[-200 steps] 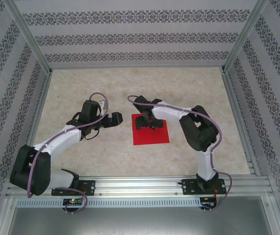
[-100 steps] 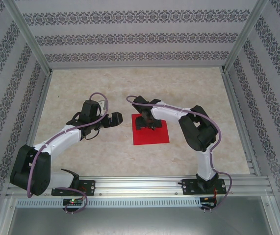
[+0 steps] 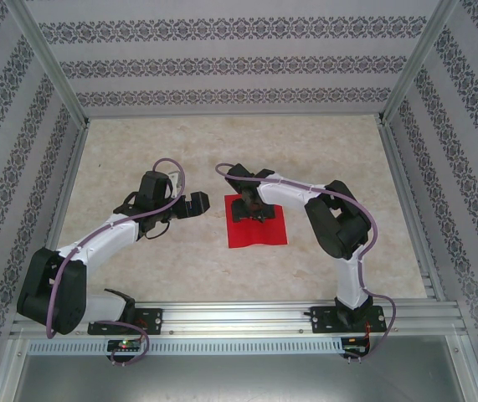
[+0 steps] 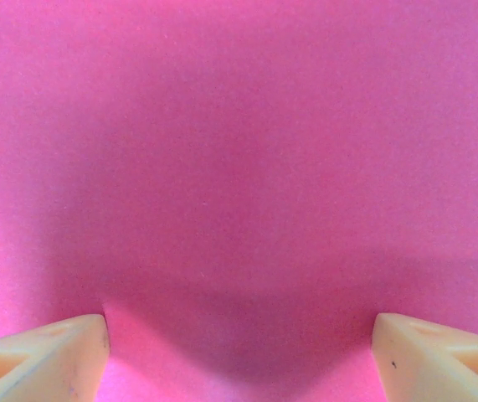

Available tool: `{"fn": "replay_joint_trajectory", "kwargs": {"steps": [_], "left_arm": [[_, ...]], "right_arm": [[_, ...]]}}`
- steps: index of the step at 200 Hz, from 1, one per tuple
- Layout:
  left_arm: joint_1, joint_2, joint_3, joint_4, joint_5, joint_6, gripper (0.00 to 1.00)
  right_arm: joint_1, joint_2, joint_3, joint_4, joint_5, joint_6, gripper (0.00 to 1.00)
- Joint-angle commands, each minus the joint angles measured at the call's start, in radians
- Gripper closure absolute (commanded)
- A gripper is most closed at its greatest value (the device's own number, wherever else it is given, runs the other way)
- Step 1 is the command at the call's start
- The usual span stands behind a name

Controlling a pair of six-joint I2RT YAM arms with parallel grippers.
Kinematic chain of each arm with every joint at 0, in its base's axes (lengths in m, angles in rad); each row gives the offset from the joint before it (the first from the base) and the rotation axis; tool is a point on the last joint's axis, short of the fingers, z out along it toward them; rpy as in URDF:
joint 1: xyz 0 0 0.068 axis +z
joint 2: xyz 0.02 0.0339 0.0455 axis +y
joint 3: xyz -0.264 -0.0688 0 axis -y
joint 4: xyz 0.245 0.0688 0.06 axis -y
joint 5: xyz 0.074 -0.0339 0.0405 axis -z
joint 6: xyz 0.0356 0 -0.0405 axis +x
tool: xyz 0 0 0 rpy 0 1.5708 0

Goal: Fold a paper plane with a square sheet of paper (pick it up from the middle)
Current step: Fold the square sheet of paper in half at the center of the table.

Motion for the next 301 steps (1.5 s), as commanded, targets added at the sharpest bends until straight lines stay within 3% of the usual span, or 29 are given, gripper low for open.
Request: {"fn": "replay_joint_trajectory", "kwargs": {"steps": [1, 43, 63, 96, 151, 179, 214, 255, 301], "left_arm": [[-0.015, -0.007, -0.003, 0.024, 0.017, 0.002, 0.00], [-0.015, -0.009, 0.006, 0.016, 0.017, 0.007, 0.00], [-0.015, -0.014, 0.006, 0.008, 0.012, 0.007, 0.00], [-0.014, -0.022, 0.006, 0.003, 0.006, 0.002, 0.00], [-0.014, -0.050, 0.018, -0.016, -0.015, -0.004, 0.00], [-0.016, -0.051, 0.022, -0.006, 0.006, -0.013, 0.00], [-0.017, -0.044, 0.032, -0.004, 0.041, -0.010, 0.00], [-0.024, -0.024, 0.042, -0.003, 0.063, 0.004, 0.00], [-0.049, 0.007, 0.057, 0.002, 0.071, 0.001, 0.00]], "right_arm": [[-0.004, 0.027, -0.006, -0.045, 0.016, 0.007, 0.20], [-0.006, -0.041, 0.007, -0.033, 0.003, 0.017, 0.34], [-0.007, -0.092, -0.002, -0.017, -0.004, 0.023, 0.47], [-0.026, -0.195, -0.045, 0.066, -0.109, 0.047, 0.56], [-0.093, -0.410, -0.273, 0.507, -0.400, 0.249, 0.57], [-0.102, -0.405, -0.377, 0.712, -0.450, 0.360, 0.57], [-0.100, -0.335, -0.473, 0.832, -0.425, 0.436, 0.56], [-0.105, -0.306, -0.548, 0.843, -0.380, 0.438, 0.54], [-0.107, -0.309, -0.530, 0.675, -0.311, 0.344, 0.44]]}}
